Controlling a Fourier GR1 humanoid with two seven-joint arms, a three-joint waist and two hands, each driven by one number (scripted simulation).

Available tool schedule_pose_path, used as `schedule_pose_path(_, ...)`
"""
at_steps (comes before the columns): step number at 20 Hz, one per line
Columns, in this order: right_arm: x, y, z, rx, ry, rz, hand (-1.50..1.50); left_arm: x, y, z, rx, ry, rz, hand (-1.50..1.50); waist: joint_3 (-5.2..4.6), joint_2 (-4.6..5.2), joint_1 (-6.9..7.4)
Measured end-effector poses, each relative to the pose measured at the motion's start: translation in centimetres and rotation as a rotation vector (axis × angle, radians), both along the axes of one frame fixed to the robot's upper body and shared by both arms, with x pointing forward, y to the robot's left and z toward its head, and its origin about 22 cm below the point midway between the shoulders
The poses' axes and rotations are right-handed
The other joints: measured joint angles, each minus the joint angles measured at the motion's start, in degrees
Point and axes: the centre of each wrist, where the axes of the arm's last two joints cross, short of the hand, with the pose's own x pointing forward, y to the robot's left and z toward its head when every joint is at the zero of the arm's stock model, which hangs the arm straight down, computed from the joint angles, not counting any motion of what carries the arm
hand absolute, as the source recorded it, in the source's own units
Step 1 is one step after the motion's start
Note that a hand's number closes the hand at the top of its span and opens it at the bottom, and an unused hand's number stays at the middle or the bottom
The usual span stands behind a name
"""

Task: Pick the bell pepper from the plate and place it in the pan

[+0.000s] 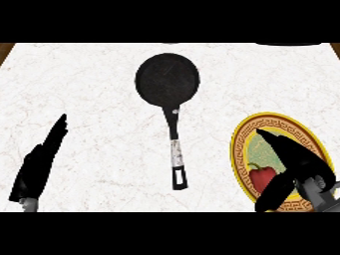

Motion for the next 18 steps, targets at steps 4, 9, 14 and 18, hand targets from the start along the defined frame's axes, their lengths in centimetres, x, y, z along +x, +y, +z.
schedule_pose_path(4, -0.1, 0.8, -1.3, -0.01, 0.017, 0.001, -1.5, -0.6, -0.4, 0.3, 0.002, -0.006, -0.004, 0.0, 0.01, -0.04, 0.13)
schedule_pose_path(9, 0.1, 1.0, -2.3, -0.017, 0.025, -0.011, -1.5, -0.7, -0.2, 0.8, 0.005, -0.004, -0.007, 0.0, 0.03, -0.02, 0.09)
schedule_pose_path(14, 0.3, 0.9, -3.5, -0.026, 0.029, -0.03, -1.5, -0.9, -0.1, 0.4, 0.003, -0.006, -0.004, 0.0, 0.03, 0.0, 0.04)
schedule_pose_path(18, 0.0, 0.2, -4.6, -0.025, 0.021, -0.045, 1.5, -0.8, 0.0, 0.4, 0.004, -0.005, 0.002, 0.0, 0.02, -0.03, -0.07)
